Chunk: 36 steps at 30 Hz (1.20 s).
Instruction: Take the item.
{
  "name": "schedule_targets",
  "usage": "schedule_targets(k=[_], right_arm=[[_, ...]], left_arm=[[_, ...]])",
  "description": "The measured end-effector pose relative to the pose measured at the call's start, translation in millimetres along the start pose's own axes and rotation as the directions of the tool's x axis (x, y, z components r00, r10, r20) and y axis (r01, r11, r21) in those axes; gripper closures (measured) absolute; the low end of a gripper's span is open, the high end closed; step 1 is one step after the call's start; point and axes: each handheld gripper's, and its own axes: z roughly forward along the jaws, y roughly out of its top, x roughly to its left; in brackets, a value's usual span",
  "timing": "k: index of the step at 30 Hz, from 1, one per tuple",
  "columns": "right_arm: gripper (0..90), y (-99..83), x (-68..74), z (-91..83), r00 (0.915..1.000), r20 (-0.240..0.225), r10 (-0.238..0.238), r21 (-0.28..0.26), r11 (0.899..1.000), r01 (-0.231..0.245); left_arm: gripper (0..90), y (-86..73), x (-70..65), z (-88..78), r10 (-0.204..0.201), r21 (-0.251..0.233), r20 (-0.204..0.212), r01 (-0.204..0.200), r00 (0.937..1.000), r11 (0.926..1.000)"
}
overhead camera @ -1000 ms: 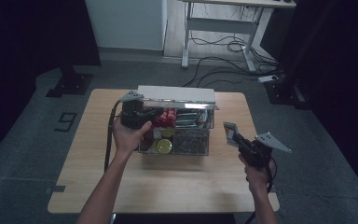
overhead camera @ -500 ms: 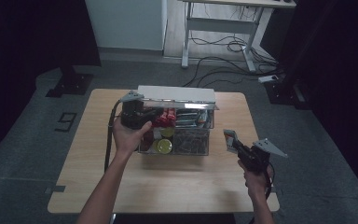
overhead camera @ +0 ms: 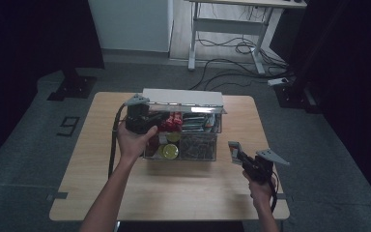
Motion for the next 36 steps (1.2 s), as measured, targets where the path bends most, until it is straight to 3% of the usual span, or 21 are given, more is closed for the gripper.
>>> schedule_targets(k=[8,18,27,36], right_arm=[[89.4,-15.1,-4.1,13.5,0.9998,0.006,0.018,0.047,0.999,-0.018],[89.3,-33.1,-19.6,26.5,0.9978,0.034,0.057,0.1,0.993,-0.061],[88.8,-37.9,-34.6,25.9,0.9931,0.063,0.099,0.098,0.99,-0.104],[86.2,-42.6,-45.9,26.3,0.988,0.121,0.096,0.113,0.988,-0.109]], left_arm=[[89.9,0.0,-0.7,-0.1,0.002,0.0,-0.005,-0.002,1.0,1.0],[89.9,-0.4,-0.7,-0.2,0.003,0.001,-0.007,-0.003,1.0,1.0],[89.9,-0.8,-1.4,0.3,0.002,0.002,-0.008,-0.002,1.0,1.0],[89.7,-1.6,-2.0,0.1,0.005,0.003,-0.008,-0.005,1.0,1.0]])
